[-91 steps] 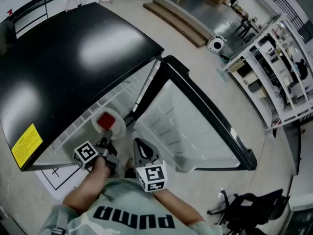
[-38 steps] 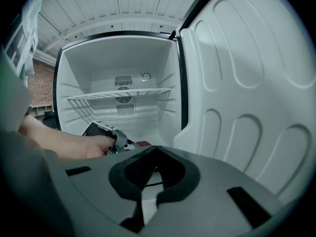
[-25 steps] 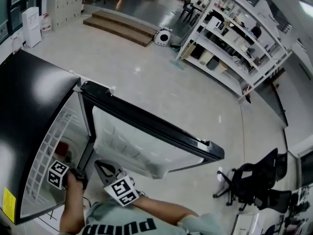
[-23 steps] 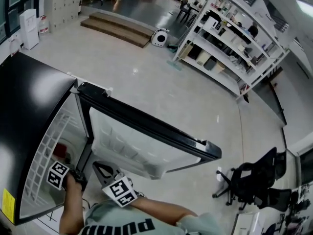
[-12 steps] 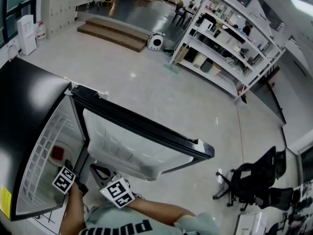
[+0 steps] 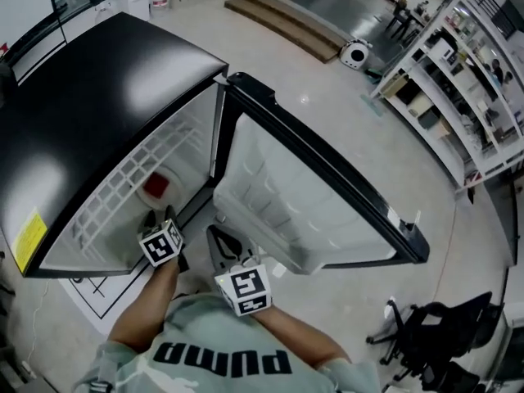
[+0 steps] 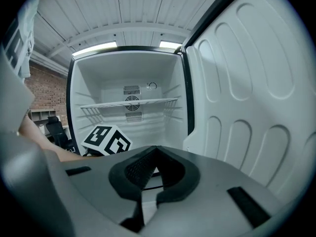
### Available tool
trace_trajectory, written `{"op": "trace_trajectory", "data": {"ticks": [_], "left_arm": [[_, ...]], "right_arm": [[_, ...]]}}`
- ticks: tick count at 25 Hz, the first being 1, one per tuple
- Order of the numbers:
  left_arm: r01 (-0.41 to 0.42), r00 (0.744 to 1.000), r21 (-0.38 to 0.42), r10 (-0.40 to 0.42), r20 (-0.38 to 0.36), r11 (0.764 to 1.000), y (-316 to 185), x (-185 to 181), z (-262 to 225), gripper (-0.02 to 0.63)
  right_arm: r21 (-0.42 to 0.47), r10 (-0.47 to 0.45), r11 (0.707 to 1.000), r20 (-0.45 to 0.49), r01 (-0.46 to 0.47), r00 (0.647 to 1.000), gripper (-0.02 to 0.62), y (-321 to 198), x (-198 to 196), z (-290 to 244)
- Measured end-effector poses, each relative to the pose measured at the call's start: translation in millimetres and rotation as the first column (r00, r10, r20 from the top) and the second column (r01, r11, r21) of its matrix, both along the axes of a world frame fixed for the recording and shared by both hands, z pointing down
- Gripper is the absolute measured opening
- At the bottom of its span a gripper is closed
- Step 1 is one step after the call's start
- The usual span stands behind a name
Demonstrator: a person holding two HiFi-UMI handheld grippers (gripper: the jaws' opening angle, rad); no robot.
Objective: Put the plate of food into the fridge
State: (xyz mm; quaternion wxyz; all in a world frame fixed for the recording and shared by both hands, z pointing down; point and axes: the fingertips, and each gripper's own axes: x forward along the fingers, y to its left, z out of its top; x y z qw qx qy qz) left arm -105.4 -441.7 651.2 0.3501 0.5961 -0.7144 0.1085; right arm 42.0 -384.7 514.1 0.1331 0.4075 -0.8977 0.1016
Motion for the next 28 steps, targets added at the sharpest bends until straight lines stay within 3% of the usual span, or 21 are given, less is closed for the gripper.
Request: {"op": "trace_trajectory", "data": {"ticks": [6, 11, 12, 15, 20, 26, 28], "left_arm": [[-0.105, 0.994, 0.122, 0.104, 0.020, 0.987, 14.1, 14.8, -24.7, 0.213], [-0.179, 0.980, 0.221, 0.194, -0.046, 0.959, 37.6, 27.7, -48.2, 0.212], [-0.185, 0.978, 0.233, 0.203, -0.056, 0.955, 41.9, 29.7, -50.8, 0.193], [-0.211, 0.968, 0.274, 0.240, -0.078, 0.938, 53.6, 39.3, -61.1, 0.005], [-0.301, 0.938, 0.326, 0.339, -0.068, 0.896, 75.1, 56.0, -82.6, 0.005], [-0.432, 0.885, 0.377, 0.465, 0.002, 0.820, 114.4, 81.2, -115.0, 0.005], [-0.457, 0.872, 0.379, 0.489, 0.013, 0.805, 129.3, 86.2, -120.5, 0.005]], "right_arm": [[0.010, 0.032, 0.999, 0.003, -0.032, 0.999, 0.005, 16.1, 7.6, -3.0], [0.008, 0.055, 0.998, 0.004, -0.055, 0.999, 0.005, 37.1, 7.7, -5.4], [0.009, 0.059, 0.998, 0.006, -0.059, 0.998, 0.005, 41.1, 8.3, -6.5], [0.026, 0.083, 0.996, 0.007, -0.084, 0.996, 0.005, 52.3, 15.2, -11.2], [0.041, 0.134, 0.990, 0.022, -0.135, 0.991, 0.005, 74.9, 20.0, -17.0], [0.036, 0.201, 0.978, 0.056, -0.203, 0.978, 0.005, 97.0, 28.4, -18.6], [0.031, 0.215, 0.976, 0.060, -0.217, 0.975, 0.005, 104.2, 31.9, -18.7]]}}
